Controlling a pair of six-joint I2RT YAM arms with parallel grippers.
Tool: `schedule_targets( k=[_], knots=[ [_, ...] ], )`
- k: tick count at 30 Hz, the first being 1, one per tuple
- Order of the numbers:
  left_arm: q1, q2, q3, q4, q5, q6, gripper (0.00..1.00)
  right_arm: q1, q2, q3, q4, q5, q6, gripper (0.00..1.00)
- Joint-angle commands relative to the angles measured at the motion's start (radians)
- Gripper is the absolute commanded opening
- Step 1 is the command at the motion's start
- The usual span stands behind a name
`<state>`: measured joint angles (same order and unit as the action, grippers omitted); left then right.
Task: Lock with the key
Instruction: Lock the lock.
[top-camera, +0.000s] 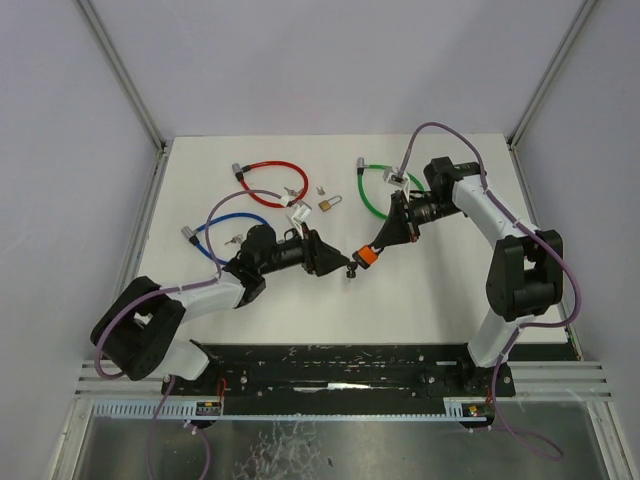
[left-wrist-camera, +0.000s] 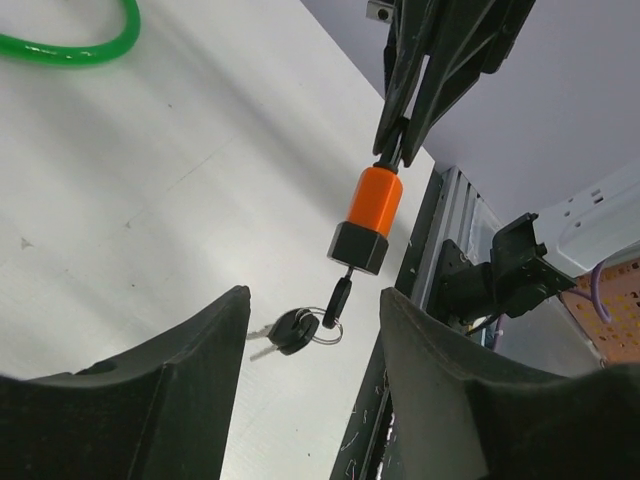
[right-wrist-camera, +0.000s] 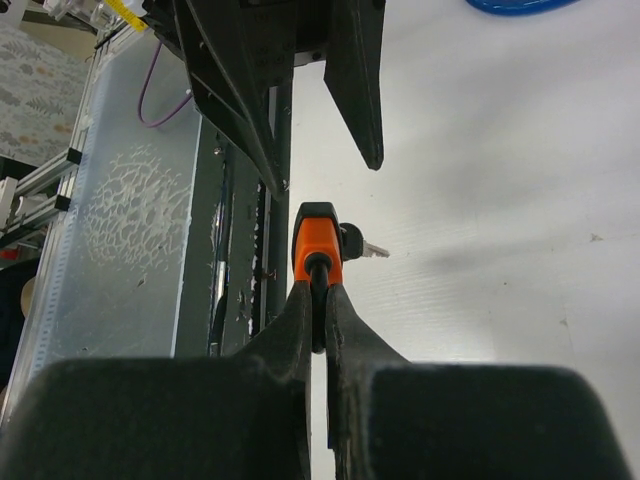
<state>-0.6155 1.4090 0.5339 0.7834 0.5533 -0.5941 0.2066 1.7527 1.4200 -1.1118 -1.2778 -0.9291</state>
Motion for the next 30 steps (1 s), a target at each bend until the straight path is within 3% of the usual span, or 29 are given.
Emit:
schedule_targets(
  k=[1,15,26,30],
  knots=[
    [-0.018,0.025,0.044,-0.012,0.037,0.028,0.51,-0.011,0.006,0.049,-0.056,-0.084,-0.040,0.00],
    [-0.060,0.104,0.089,-0.021,0.061,0.028,0.41,-0.016,0.033,0.065,-0.124,-0.096,-0.121,0.00],
    [-0.061,0.128,0.113,-0.036,0.090,0.033,0.22,-0.015,0.076,0.098,-0.239,-0.107,-0.234,0.00],
    [-0.060,0.133,0.119,-0.044,0.102,0.039,0.20,-0.018,0.108,0.130,-0.337,-0.118,-0.324,0.00]
  ],
)
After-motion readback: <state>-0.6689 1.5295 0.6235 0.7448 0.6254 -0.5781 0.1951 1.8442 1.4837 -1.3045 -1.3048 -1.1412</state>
